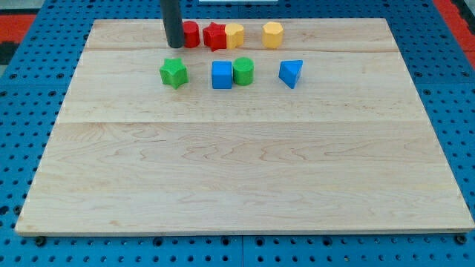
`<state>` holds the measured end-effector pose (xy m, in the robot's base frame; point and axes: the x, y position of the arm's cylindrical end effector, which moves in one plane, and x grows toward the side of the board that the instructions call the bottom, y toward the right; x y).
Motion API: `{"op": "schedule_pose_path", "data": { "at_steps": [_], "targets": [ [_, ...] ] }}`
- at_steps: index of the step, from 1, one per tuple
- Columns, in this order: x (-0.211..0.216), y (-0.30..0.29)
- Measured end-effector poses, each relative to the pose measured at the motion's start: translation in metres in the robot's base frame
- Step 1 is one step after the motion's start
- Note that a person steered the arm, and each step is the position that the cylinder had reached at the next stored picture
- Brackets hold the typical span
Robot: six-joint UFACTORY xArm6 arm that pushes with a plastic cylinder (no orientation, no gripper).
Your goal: Touch the top left of the green star
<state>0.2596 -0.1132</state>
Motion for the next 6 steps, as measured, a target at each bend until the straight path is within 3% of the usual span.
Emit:
{"op": "schedule_pose_path", "data": {
  "at_steps": [2, 4, 6],
  "targets": [
    [-0.010, 0.018],
    [0.038, -0.015],
    [0.044, -0.022]
  ]
}}
